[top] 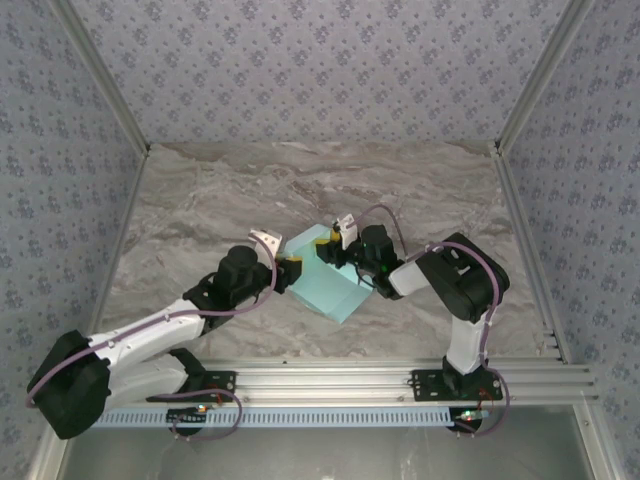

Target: Fold the paper box

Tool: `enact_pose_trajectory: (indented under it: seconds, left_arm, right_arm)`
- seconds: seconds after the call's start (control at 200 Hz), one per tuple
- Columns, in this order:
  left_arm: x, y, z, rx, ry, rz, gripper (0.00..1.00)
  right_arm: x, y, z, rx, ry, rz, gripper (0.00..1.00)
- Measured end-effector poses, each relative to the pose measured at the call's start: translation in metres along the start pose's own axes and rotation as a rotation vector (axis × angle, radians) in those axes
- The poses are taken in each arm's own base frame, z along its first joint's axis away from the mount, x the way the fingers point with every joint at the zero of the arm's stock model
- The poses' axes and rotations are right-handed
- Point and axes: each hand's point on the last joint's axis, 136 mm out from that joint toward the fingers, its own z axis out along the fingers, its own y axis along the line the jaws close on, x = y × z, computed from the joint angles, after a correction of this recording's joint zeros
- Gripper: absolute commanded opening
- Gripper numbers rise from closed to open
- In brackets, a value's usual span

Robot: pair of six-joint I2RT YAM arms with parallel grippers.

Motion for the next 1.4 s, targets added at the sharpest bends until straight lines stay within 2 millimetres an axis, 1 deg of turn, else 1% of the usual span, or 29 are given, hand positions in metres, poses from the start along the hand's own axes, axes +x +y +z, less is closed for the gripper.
enact_pose_trajectory:
  seconds: [0.24,0.385,0.485,0.62,0.755,0.889,0.989,1.129,1.249,1.274,1.344,1.404]
  left_arm:
    - [-0.003,0.0,-0.004,-0.005,-0.008,0.002,0.33]
    - [-0.004,0.0,-0.005,-0.005,-0.013,0.002,0.33]
    - [-0.004,0.001,-0.005,-0.007,-0.013,0.002,0.33]
    - [-0.004,0.001,-0.005,-0.008,-0.014,0.0,0.33]
    - [-0.005,0.003,-0.005,-0.019,-0.019,-0.012,0.33]
    - [-0.006,0.006,-0.005,-0.036,-0.029,-0.042,0.33]
    - [-0.006,0.009,-0.005,-0.049,-0.039,-0.055,0.33]
    - [-0.005,0.012,-0.004,-0.056,-0.04,-0.062,0.34]
    - [-0.003,0.012,-0.002,-0.06,-0.034,-0.064,0.34]
    - [-0.003,0.012,-0.002,-0.06,-0.033,-0.064,0.34]
    - [-0.004,0.012,-0.002,-0.058,-0.035,-0.066,0.34]
    - [-0.002,0.012,-0.002,-0.056,-0.03,-0.072,0.34]
  right_arm:
    - [0.011,0.003,-0.004,-0.011,0.043,0.012,0.41]
    - [0.016,0.006,-0.004,-0.026,0.065,0.023,0.44]
    - [0.019,0.007,-0.004,-0.029,0.074,0.033,0.44]
    - [0.022,0.007,-0.004,-0.02,0.088,0.036,0.39]
    - [0.018,0.009,0.002,0.007,0.086,0.022,0.34]
    - [0.016,0.011,0.009,0.057,0.091,-0.001,0.24]
    - [0.014,0.012,0.012,0.103,0.087,-0.012,0.2]
    - [0.015,0.012,0.014,0.148,0.074,-0.003,0.17]
    - [0.016,0.011,0.015,0.162,0.07,0.005,0.2]
    - [0.016,0.011,0.015,0.161,0.07,0.008,0.22]
    - [0.017,0.012,0.015,0.153,0.068,0.008,0.32]
    - [0.017,0.011,0.013,0.126,0.066,-0.001,0.35]
